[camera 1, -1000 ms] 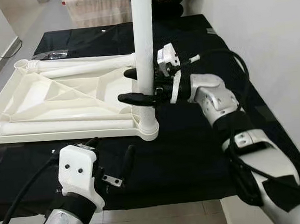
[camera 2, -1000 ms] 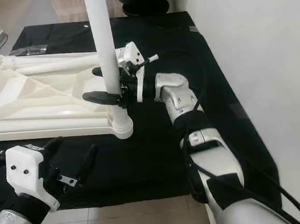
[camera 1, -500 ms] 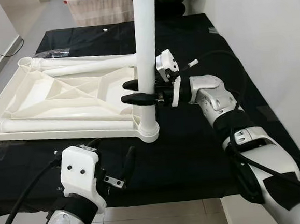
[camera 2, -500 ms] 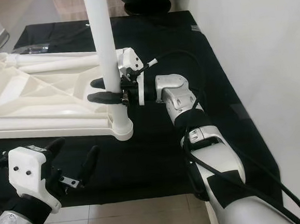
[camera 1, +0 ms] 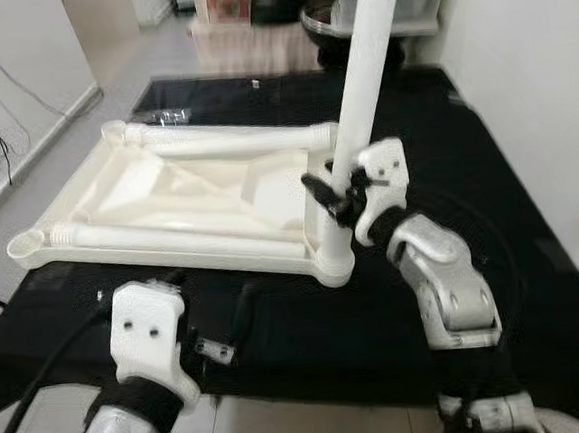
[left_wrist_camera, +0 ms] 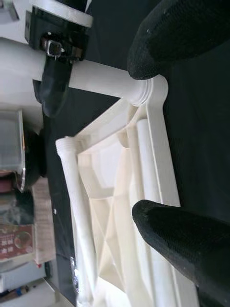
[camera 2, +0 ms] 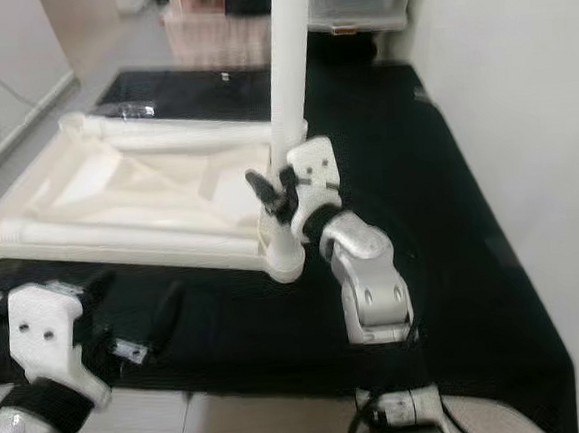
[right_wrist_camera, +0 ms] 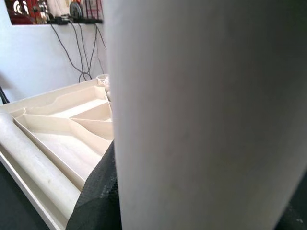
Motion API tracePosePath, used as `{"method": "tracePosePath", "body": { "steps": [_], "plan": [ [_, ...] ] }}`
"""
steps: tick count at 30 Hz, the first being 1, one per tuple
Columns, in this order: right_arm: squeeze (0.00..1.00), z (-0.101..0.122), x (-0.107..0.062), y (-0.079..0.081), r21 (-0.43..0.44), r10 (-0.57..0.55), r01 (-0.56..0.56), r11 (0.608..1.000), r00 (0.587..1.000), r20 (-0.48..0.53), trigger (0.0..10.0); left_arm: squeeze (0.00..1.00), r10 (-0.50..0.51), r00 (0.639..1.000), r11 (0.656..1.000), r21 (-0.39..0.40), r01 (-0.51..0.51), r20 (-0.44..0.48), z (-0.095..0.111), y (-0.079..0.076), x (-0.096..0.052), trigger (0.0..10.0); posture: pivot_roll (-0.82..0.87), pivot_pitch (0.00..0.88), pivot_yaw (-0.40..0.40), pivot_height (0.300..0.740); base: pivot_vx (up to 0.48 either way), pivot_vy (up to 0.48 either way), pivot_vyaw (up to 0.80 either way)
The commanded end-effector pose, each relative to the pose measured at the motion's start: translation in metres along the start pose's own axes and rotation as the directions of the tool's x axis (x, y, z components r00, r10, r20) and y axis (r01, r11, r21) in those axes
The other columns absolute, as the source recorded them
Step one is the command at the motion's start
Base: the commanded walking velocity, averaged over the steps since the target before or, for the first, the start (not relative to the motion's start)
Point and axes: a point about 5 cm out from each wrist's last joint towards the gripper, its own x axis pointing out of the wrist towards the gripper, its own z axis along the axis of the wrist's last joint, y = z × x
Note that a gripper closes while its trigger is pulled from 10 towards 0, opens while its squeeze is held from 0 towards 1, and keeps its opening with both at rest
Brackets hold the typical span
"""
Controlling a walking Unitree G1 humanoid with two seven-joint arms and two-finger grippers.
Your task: Building children table
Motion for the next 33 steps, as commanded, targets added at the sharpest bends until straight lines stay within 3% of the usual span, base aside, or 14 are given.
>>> {"method": "tracePosePath", "body": {
  "steps": [1, 2, 3, 4, 7, 8, 9, 20, 23, 25, 28, 29, 30, 33],
  "plan": [
    [0.00, -0.043, -0.009, -0.019, -0.026, -0.122, 0.119, 0.993, 0.972, -0.203, 0.0, 0.00, -0.004, 1.000, 1.000, 0.010, 0.004, -0.011, -0.002, 0.002, 0.000, 10.0, 0.19, 0.149, -0.031, 0.740, 0.000, 0.000, 0.00],
    [0.00, -0.040, -0.006, -0.020, -0.035, -0.132, 0.128, 0.991, 0.972, -0.194, 0.0, 0.00, -0.005, 1.000, 1.000, 0.013, 0.005, -0.009, -0.002, 0.002, 0.001, 10.0, 0.19, 0.148, -0.031, 0.740, 0.000, 0.000, 0.00],
    [0.00, -0.037, -0.003, -0.020, -0.040, -0.144, 0.139, 0.989, 0.973, -0.182, 1.1, 0.00, -0.004, 1.000, 1.000, 0.015, 0.005, -0.008, -0.002, 0.003, 0.001, 10.0, 0.19, 0.148, -0.031, 0.740, 0.000, 0.000, 0.00],
    [0.00, -0.029, -0.005, -0.014, -0.035, -0.171, 0.167, 0.985, 0.971, -0.166, 10.0, 0.00, -0.004, 1.000, 1.000, 0.017, 0.004, -0.006, -0.002, 0.003, 0.002, 10.0, 0.18, 0.146, -0.026, 0.740, 0.000, 0.000, 0.00],
    [0.00, -0.026, -0.006, -0.010, -0.026, -0.169, 0.167, 0.986, 0.974, -0.154, 10.0, 0.00, -0.003, 1.000, 1.000, 0.018, 0.004, -0.006, -0.002, 0.003, 0.002, 10.0, 0.18, 0.146, -0.026, 0.740, 0.000, 0.000, 0.00],
    [0.98, -0.023, -0.008, -0.006, -0.010, -0.141, 0.141, 0.990, 0.981, -0.132, 10.0, 0.00, -0.004, 1.000, 1.000, 0.018, 0.004, -0.006, -0.002, 0.003, 0.002, 10.0, 0.17, 0.148, -0.022, 0.740, 0.000, 0.000, 0.00],
    [1.00, -0.019, -0.011, -0.002, 0.019, -0.131, 0.134, 0.991, 0.986, -0.105, 10.0, 0.00, -0.008, 1.000, 1.000, 0.017, 0.009, -0.009, -0.003, 0.003, 0.002, 10.0, 0.16, 0.148, -0.018, 0.740, 0.000, 0.000, 0.00],
    [1.00, -0.022, -0.052, 0.005, 0.069, -0.064, 0.063, 0.996, 0.998, 0.016, 10.0, 0.00, -0.006, 1.000, 0.997, 0.077, 0.008, -0.026, -0.009, 0.011, 0.013, 10.0, 0.12, 0.148, -0.003, 0.740, 0.000, 0.000, 0.00],
    [1.00, -0.038, -0.078, 0.007, 0.068, -0.074, 0.075, 0.995, 0.997, -0.008, 10.0, 0.00, 0.114, 0.992, 0.985, 0.135, -0.107, -0.045, -0.021, 0.028, 0.021, 10.0, 0.10, 0.141, 0.007, 0.740, 0.000, 0.000, 0.00],
    [1.00, -0.038, -0.078, 0.007, 0.068, -0.074, 0.075, 0.995, 0.997, -0.008, 10.0, 0.00, 0.114, 0.992, 0.985, 0.135, -0.107, -0.045, -0.021, 0.028, 0.021, 10.0, 0.10, 0.141, 0.007, 0.740, 0.000, 0.000, 0.00],
    [1.00, -0.054, -0.105, 0.013, 0.058, -0.104, 0.106, 0.993, 0.994, -0.042, 10.0, 0.00, 0.259, 0.955, 0.957, 0.172, -0.234, -0.141, -0.051, 0.043, 0.024, 10.0, 0.08, 0.134, 0.020, 0.740, 0.000, 0.000, 0.00],
    [0.71, -0.058, -0.111, 0.015, 0.041, -0.121, 0.123, 0.992, 0.991, -0.054, 10.0, 0.00, 0.287, 0.942, 0.950, 0.174, -0.257, -0.176, -0.062, 0.044, 0.023, 10.0, 0.07, 0.132, 0.025, 0.740, 0.000, 0.000, 0.00],
    [0.00, -0.062, -0.116, 0.015, 0.029, -0.156, 0.158, 0.987, 0.986, -0.067, 10.0, 0.00, 0.324, 0.923, 0.940, 0.183, -0.288, -0.210, -0.072, 0.045, 0.020, 10.0, 0.07, 0.131, 0.027, 0.740, 0.000, 0.000, 0.00],
    [0.00, -0.065, -0.117, 0.011, 0.031, -0.218, 0.221, 0.975, 0.973, -0.078, 10.0, 0.00, 0.343, 0.902, 0.937, 0.164, -0.308, -0.264, -0.085, 0.043, 0.018, 10.0, 0.06, 0.119, 0.030, 0.740, 0.000, 0.000, 0.00]
  ]
}}
